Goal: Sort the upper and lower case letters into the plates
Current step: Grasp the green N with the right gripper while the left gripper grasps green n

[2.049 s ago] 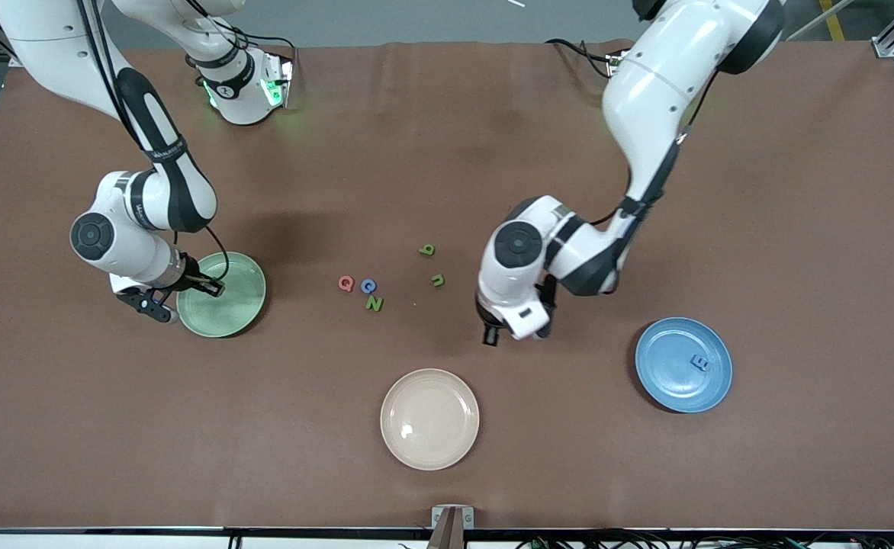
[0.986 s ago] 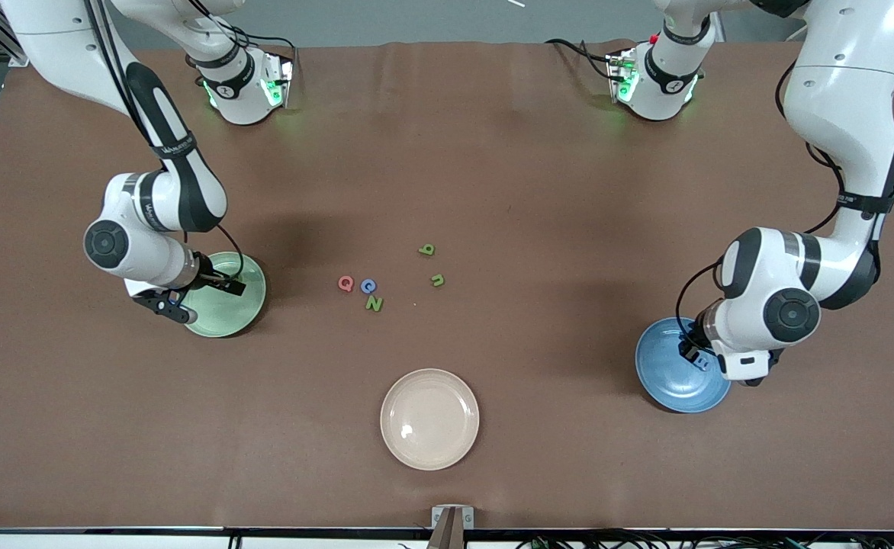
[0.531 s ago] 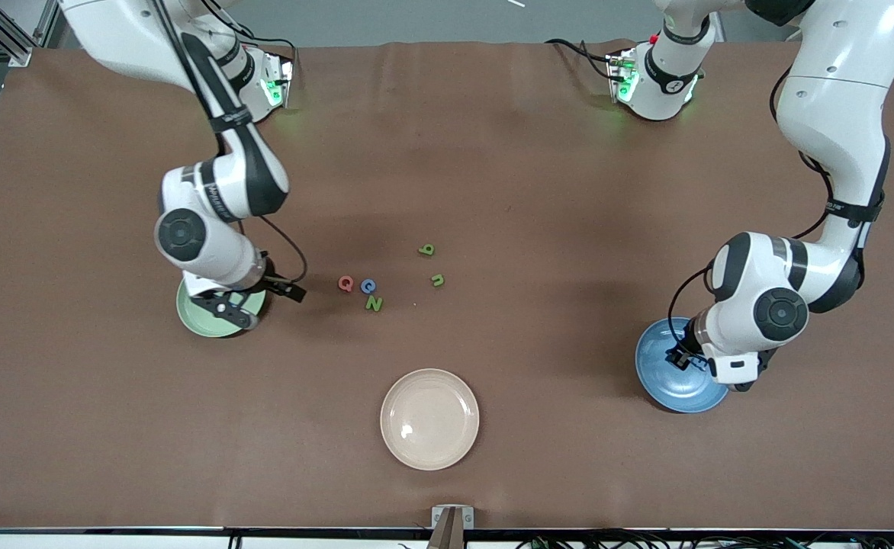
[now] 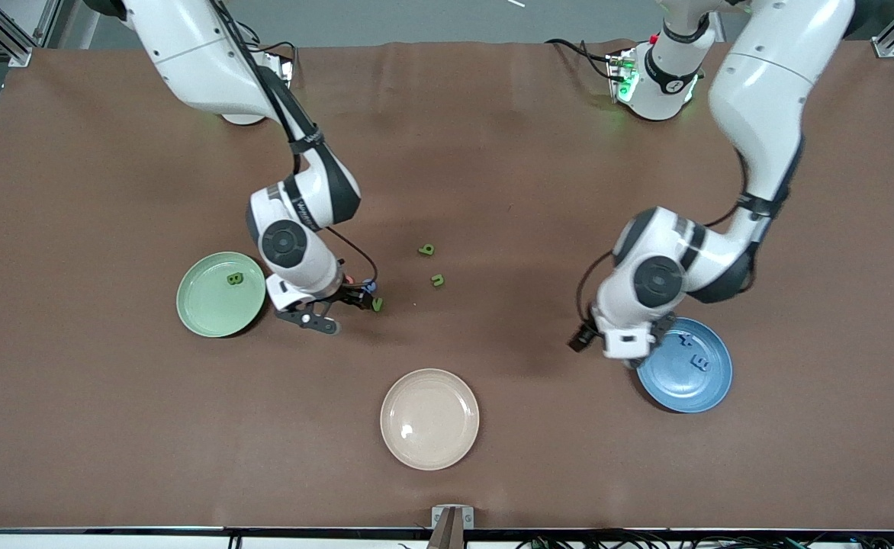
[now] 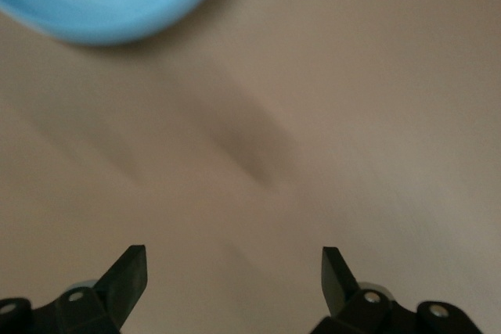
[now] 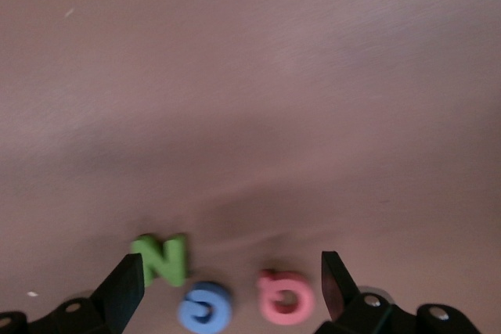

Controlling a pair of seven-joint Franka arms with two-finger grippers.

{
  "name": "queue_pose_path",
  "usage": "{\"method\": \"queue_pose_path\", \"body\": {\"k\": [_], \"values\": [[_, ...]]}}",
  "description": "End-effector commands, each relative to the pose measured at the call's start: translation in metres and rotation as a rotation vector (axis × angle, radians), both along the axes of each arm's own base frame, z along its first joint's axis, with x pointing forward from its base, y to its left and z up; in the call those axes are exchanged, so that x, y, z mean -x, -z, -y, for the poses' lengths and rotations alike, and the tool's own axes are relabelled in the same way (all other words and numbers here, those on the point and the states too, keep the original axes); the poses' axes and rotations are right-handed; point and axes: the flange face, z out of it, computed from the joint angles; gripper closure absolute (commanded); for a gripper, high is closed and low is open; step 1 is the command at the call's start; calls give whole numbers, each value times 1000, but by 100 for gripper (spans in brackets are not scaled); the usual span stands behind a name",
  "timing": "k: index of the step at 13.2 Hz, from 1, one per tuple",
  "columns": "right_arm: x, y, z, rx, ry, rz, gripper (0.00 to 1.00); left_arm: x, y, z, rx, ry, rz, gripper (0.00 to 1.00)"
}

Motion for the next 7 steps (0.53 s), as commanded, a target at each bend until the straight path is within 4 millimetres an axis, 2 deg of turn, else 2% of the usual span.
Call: {"method": "queue_pose_path", "body": {"k": [1,3,5,7], "values": [[-2,10,-27,-16,7,42,1,37,-4,75,28,59,43,8],[2,18,-36,-22,-10,62,3,57,9,125,61,65,53,18],[6,22,-40,-19,-23,64,7,75,22,167,75,72,44,21],[8,23,-43,-17,-29,63,11,90,36,197,82,86,35,27]]}}
